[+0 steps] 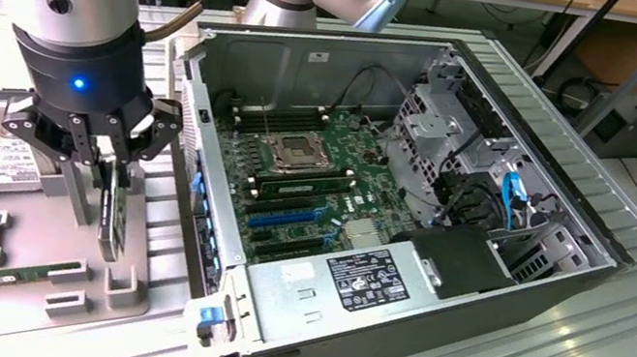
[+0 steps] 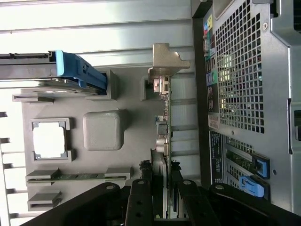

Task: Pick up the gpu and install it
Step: 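Pick up the gpu and move the gpu toward the slot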

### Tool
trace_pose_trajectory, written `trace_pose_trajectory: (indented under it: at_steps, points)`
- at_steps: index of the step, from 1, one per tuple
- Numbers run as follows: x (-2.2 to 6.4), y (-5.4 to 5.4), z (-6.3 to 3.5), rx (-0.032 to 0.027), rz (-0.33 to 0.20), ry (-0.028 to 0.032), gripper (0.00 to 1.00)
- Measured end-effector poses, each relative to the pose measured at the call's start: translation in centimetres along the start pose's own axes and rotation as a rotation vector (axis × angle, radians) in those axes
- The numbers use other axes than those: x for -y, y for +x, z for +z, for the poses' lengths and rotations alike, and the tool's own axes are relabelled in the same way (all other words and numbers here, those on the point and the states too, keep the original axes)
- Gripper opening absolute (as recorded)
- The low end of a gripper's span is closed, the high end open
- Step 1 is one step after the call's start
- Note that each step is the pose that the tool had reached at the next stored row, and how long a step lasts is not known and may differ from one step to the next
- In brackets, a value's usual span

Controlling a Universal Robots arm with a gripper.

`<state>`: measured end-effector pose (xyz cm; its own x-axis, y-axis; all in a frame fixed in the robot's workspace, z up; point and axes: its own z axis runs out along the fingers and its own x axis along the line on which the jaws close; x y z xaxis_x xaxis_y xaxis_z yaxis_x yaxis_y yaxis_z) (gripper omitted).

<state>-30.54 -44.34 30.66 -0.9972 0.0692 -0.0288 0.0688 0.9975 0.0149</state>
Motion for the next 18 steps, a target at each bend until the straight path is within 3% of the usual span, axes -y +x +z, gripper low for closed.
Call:
trace_pose_trajectory:
  at_steps: [18]
  points:
    - [-0.01, -0.01, -0.46, 0.0000, 0.000, 0.0000, 0.26]
